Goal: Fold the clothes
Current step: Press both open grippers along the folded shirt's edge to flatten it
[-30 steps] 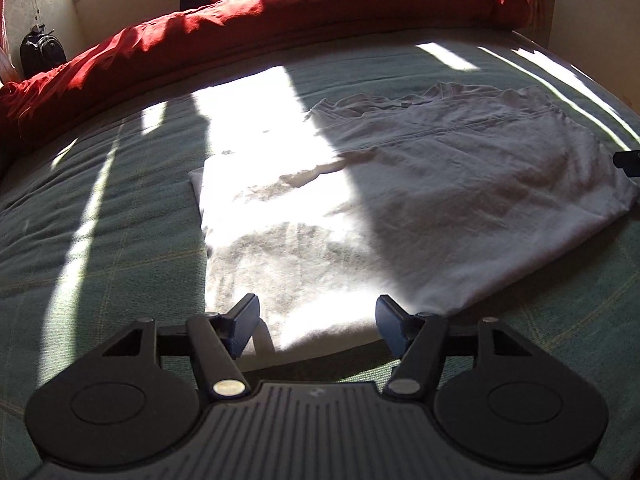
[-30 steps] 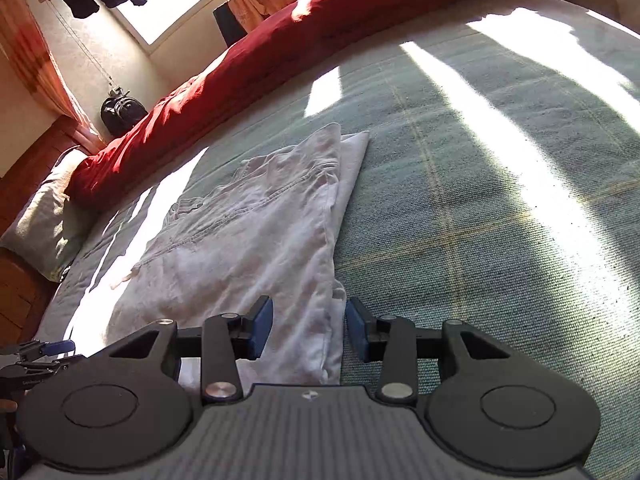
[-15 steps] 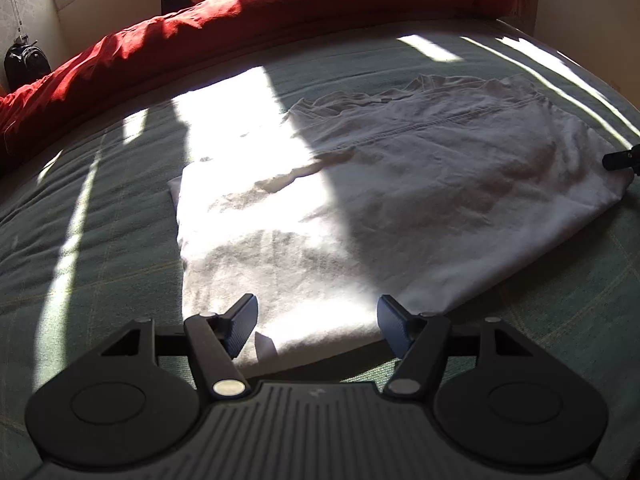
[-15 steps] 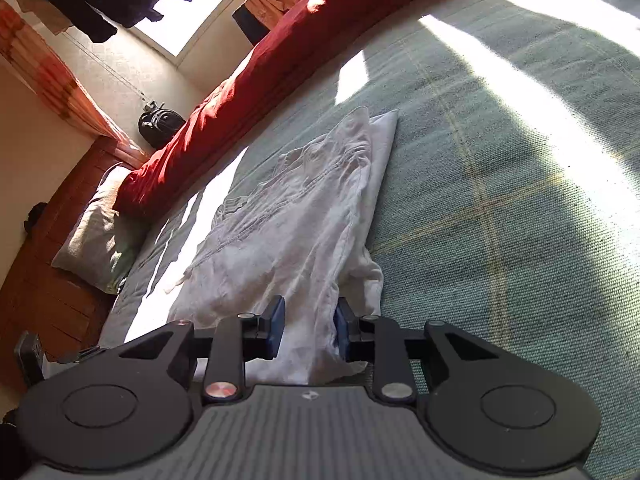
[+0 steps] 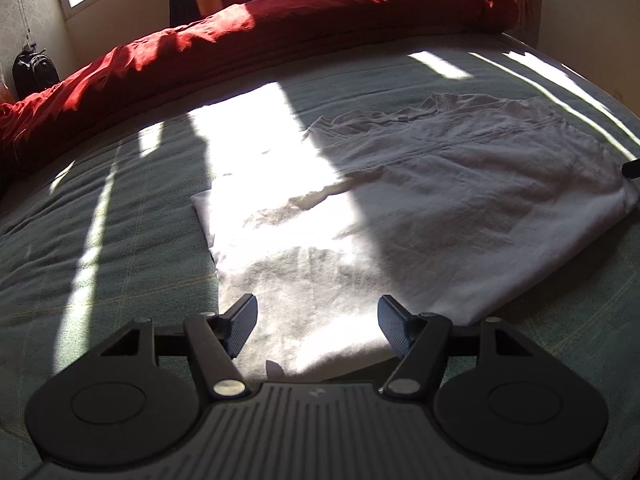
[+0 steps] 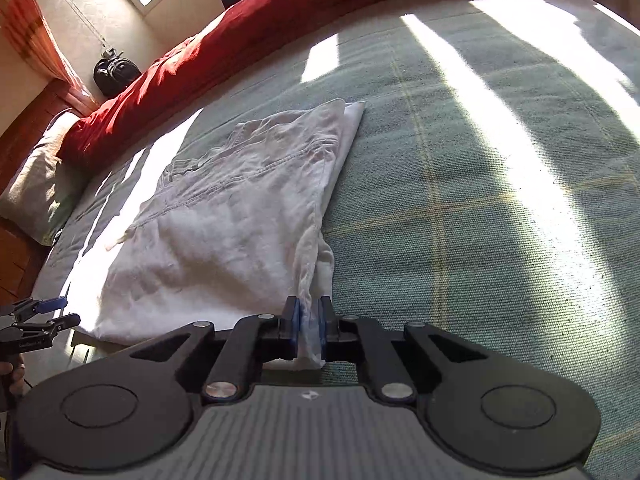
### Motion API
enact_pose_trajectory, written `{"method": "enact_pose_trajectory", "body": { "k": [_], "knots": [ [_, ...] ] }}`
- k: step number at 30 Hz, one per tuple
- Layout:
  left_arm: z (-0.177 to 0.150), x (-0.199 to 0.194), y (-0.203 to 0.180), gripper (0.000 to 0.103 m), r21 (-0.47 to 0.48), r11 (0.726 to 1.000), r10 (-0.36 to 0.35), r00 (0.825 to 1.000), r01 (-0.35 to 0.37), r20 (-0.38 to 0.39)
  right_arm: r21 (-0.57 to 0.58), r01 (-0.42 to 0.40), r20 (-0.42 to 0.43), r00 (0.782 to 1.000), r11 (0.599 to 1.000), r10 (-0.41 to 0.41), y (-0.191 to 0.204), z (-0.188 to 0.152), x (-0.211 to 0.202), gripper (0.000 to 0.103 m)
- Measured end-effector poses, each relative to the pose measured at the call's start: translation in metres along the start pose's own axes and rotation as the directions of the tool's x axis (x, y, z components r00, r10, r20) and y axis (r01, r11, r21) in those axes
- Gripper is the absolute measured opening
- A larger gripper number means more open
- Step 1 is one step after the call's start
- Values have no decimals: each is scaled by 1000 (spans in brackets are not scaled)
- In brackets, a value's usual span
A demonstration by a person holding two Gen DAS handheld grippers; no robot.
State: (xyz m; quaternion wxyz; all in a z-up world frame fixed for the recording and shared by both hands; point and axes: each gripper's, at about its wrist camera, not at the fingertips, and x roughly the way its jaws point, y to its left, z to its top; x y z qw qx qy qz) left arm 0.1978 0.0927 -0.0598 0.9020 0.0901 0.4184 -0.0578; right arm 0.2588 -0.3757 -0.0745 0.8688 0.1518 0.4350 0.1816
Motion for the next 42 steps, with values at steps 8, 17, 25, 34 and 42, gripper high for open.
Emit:
{"method": "enact_pose_trajectory", "body": {
  "k": [8,17,25,34,42],
  "knots": [
    [21,44,24,67,-80,996,-35,999,33,-27,-150,14,50,999,989,-6,36,34,21,26],
    [18,33,46,62,-146,982,-123,992,119,-23,-137,51,7,999,989,-51,31,43,60,31],
    [49,81,55,65,-235,962,-152,988,142,-26,-246,63,10,998,967,-62,58,67,90,36],
    [60,74,75,64,-275,948,-166,986,157,-9,-153,-13,-25,1000,988,10,42,77,84,36],
    [26,34,45,66,-255,906,-366,928,338,-72,-116,-384,-259,902,916,345,105,33,74,41]
  ]
}}
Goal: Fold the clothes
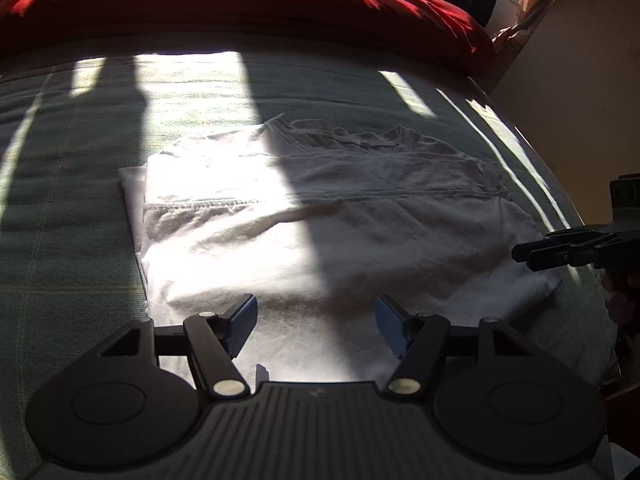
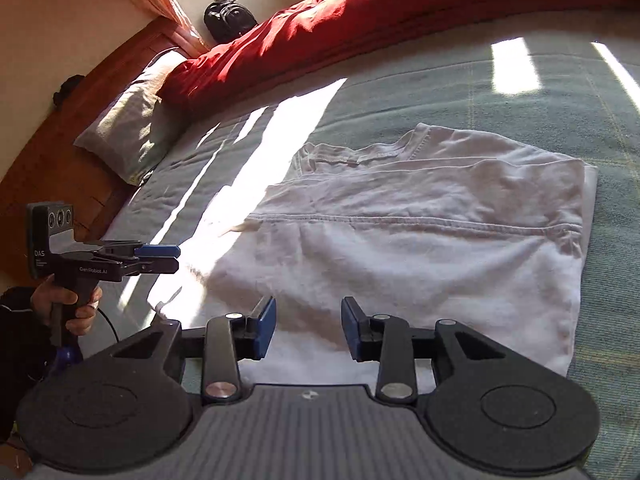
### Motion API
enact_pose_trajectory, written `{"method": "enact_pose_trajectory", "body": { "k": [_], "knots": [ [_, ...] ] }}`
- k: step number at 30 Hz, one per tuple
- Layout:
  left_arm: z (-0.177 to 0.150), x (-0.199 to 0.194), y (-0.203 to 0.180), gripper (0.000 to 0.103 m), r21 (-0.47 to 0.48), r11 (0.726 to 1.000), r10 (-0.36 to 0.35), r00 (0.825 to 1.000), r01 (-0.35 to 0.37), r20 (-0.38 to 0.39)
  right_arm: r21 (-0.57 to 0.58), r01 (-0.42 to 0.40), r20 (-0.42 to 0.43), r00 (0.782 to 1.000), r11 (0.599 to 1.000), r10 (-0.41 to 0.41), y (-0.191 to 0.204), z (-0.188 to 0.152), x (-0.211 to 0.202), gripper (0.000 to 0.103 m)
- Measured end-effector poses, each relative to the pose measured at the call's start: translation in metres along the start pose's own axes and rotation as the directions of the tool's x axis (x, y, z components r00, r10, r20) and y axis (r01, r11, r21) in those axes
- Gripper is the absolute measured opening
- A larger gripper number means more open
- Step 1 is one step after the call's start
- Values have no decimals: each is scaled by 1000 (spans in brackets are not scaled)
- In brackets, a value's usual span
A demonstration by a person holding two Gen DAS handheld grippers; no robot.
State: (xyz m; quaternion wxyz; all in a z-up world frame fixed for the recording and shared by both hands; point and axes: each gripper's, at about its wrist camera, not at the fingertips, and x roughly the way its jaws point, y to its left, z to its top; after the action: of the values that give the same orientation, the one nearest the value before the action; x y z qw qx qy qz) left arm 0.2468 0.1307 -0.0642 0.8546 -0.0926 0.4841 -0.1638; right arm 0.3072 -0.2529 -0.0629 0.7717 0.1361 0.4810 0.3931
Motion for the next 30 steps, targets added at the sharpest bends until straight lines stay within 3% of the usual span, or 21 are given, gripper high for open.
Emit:
{"method": "enact_pose_trajectory", "body": {
  "k": [2,5,8,10,12,14,16,17,18,20,25,30],
  "knots": [
    [-16,-3,9,66,-47,999,18,999,-20,-29,4,-27,-54,998,1000,27,7,-12,14,43],
    [-34,-13,35,66,-159,985,54,998,-61,-44,31,6,-80,997,999,-3,3,-28,19,43],
    [-42,-27,50,66,-207,970,116,992,-124,-49,89,56,-58,997,994,-51,-13,-37,3,43],
    [-42,-38,49,65,-192,969,151,988,-155,-35,124,105,-35,994,987,-102,-23,-39,-15,43],
    [-38,-51,37,66,-136,979,156,988,-154,6,81,167,-20,986,983,-166,-17,-39,-32,44],
    [-33,-56,6,68,17,979,204,978,-205,46,19,232,-3,973,973,-232,-7,-37,-49,48],
    [-30,-58,-29,69,191,943,258,962,-272,94,-115,319,24,948,941,-318,15,-35,-58,51],
    [-29,-58,-47,70,281,910,281,952,-305,122,-190,362,43,932,913,-361,28,-34,-61,53],
    [-34,-54,-67,71,385,860,300,942,-336,152,-262,404,65,913,876,-402,41,-33,-64,55],
    [-48,-43,-104,74,566,733,315,926,-378,210,-415,466,109,878,781,-466,69,-36,-61,67],
    [-93,3,-162,75,817,428,304,913,-386,272,-635,489,153,838,598,-523,111,-60,-13,70],
    [-113,39,-171,75,876,247,345,882,-415,321,-757,440,138,830,483,-541,127,-88,42,70]
  ]
}}
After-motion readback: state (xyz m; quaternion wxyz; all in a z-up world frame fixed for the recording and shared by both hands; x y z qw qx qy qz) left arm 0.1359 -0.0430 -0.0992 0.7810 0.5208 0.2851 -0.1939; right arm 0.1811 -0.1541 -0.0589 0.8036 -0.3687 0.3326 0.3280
